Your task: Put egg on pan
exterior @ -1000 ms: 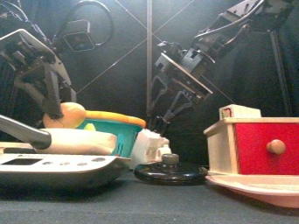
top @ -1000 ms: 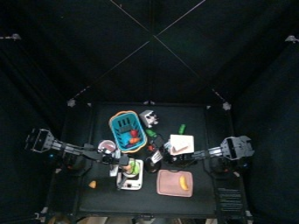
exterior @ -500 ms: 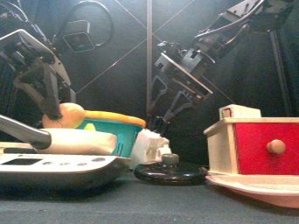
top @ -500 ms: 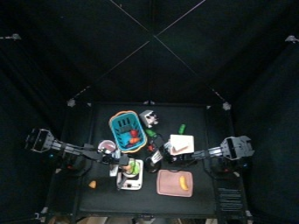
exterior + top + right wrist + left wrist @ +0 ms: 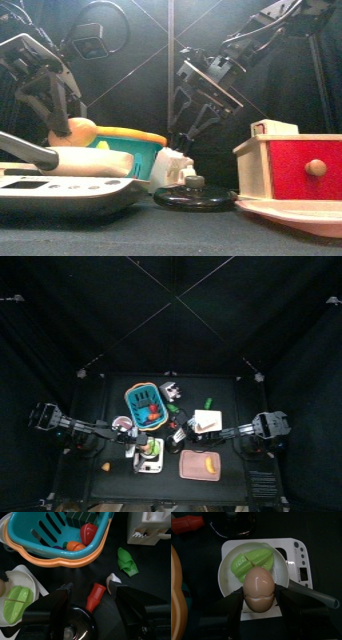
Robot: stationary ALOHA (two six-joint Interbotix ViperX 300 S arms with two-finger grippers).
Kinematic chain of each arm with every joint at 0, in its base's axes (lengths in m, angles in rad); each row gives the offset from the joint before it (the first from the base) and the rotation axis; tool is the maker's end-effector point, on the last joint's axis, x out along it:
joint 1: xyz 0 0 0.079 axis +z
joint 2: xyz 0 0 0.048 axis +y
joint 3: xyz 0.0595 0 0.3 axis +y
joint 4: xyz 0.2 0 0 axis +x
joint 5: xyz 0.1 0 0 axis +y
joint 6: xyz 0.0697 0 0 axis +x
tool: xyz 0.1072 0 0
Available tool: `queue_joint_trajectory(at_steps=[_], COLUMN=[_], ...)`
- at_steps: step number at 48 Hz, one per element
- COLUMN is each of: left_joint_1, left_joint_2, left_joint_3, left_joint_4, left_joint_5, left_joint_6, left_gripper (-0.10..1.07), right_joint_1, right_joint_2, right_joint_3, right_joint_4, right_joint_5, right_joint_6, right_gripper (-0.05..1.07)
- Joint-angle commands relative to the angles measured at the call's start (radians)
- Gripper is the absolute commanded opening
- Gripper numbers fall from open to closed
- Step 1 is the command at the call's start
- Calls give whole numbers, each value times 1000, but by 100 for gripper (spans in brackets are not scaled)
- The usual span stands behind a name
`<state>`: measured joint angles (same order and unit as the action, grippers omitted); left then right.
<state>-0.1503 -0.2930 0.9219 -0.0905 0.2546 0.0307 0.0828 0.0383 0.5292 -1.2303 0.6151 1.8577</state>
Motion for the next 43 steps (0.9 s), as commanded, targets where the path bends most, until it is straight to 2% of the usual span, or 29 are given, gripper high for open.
queue_joint_trajectory(at_steps=[1, 14, 43], left_joint_1=[-2, -2, -2], left_joint_2=[-3, -3, -3], left_joint_3=[-20, -20, -28], left_joint_4=[2, 3, 0], left_joint_5=[-5, -3, -5], left_joint_6=[2, 2, 0], left_gripper=[81, 89, 90], right_joint_1=[-3, -3, -3], right_joint_2=[-20, -20, -20], right_joint_3=[-9, -9, -9], right_joint_4=[-3, -3, -3], right_joint_5=[2, 0, 0], right_joint_6=[0, 0, 0], right_gripper=[92, 92, 92])
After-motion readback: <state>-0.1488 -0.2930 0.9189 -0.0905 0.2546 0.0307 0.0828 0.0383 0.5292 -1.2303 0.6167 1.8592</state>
